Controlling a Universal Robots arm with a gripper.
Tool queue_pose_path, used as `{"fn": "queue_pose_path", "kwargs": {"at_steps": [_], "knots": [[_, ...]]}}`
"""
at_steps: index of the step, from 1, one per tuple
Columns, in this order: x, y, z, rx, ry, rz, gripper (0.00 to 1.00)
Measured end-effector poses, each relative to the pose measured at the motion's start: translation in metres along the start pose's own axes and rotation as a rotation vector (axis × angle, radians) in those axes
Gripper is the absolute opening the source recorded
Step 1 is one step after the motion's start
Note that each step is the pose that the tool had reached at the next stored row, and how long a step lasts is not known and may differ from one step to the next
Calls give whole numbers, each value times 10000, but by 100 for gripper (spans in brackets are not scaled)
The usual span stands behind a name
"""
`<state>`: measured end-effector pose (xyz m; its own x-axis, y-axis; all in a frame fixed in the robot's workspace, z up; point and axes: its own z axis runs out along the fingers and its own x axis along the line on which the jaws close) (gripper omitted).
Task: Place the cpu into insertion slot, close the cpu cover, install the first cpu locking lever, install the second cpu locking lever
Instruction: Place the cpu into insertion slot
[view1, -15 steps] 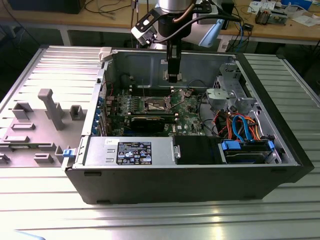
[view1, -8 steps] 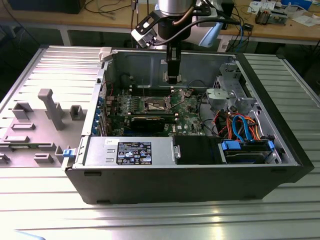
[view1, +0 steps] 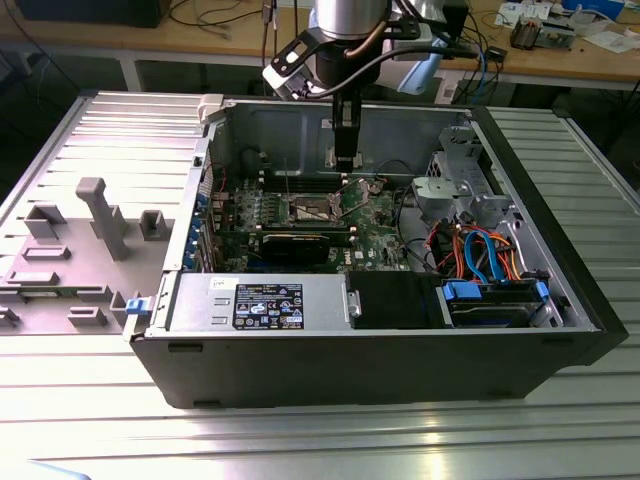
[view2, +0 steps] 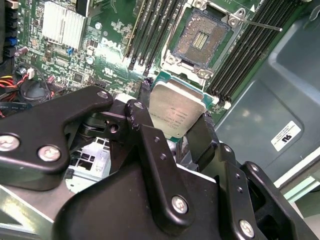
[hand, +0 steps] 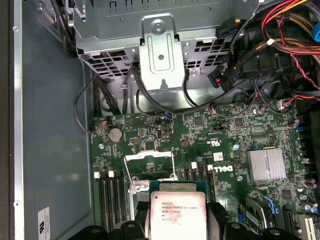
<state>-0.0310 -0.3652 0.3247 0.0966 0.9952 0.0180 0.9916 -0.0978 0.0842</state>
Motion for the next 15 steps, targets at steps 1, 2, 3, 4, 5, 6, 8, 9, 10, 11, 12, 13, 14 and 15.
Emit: {"fn": "queue_pose_path", "kwargs": {"at_steps": [1, 2, 3, 4, 5, 6, 8, 9, 10, 11, 12, 13, 14, 15], "knots": [[0, 0, 1, -1, 1, 0, 54], [0, 0, 1, 0, 2, 0, 54], [0, 0, 1, -1, 1, 1, 54], [0, -5, 1, -1, 2, 3, 54], [-2, -21, 10, -4, 8, -11, 54], [-3, -32, 20, -5, 7, -49, 54], [-6, -60, 45, -44, 16, -112, 54], [-9, -76, 51, -95, 18, -125, 54], [-11, -106, 65, -172, 30, -134, 54], [-14, -133, 79, -203, 34, -141, 54], [-15, -139, 90, -204, 34, -145, 54], [-15, -141, 101, -203, 34, -149, 54], [-15, -144, 119, -203, 33, -150, 54], [-16, -146, 137, -203, 34, -149, 54]]}}
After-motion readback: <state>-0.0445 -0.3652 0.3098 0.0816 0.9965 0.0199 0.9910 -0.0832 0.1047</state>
